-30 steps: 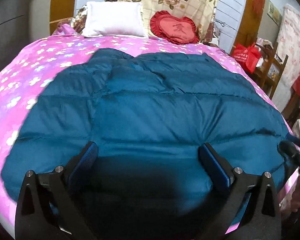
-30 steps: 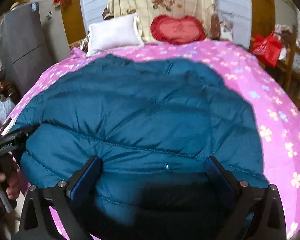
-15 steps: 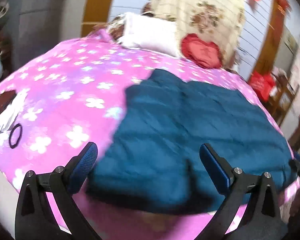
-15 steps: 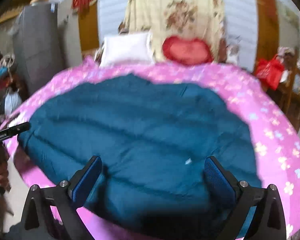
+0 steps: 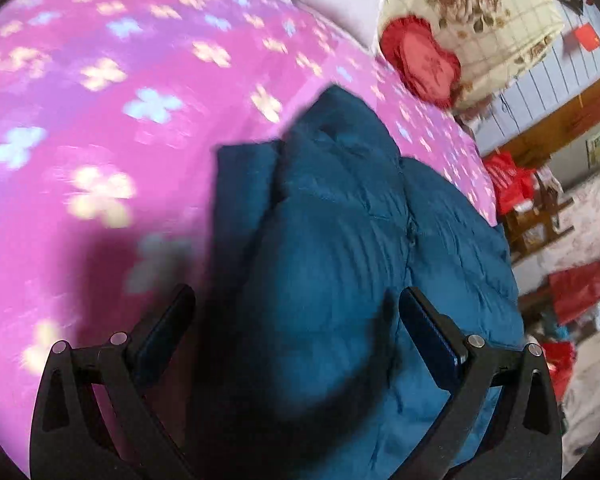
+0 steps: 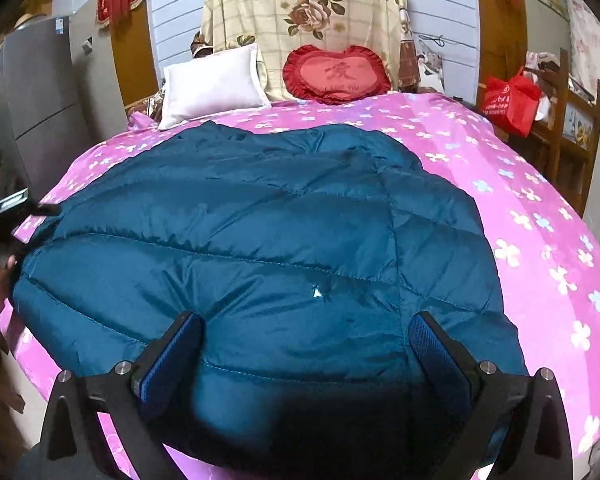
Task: Fold large clothes
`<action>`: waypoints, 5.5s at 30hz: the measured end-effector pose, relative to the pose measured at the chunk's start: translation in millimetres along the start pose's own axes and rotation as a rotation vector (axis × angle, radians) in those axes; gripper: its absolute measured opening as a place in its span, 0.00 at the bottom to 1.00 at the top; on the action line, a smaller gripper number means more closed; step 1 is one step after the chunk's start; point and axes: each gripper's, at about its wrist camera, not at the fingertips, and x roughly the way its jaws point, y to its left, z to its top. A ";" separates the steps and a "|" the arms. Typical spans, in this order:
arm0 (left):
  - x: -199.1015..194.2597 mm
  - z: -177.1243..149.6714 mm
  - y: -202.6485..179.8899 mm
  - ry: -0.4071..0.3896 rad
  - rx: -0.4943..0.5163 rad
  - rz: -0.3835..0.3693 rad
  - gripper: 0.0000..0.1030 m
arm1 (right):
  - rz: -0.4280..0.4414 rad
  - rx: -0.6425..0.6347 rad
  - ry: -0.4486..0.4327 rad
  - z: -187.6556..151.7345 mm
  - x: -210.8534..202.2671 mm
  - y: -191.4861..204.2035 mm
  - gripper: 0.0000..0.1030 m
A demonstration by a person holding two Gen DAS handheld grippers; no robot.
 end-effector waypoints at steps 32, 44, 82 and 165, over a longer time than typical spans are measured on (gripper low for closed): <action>21.8 -3.8 -20.9 -0.123 0.252 0.063 0.75 | -0.189 0.338 -0.167 30.4 -44.8 -108.5 0.98; 25.0 -0.2 -17.7 -0.115 0.237 0.051 0.77 | 0.084 0.384 0.152 40.1 62.4 -146.5 0.98; 7.5 -41.1 -70.1 -0.289 0.467 0.298 0.21 | 0.218 0.077 0.044 65.3 47.7 -102.5 0.26; 117.8 -134.4 -172.4 -0.310 0.402 0.269 0.94 | 0.040 0.093 -0.049 96.0 98.1 -91.6 1.00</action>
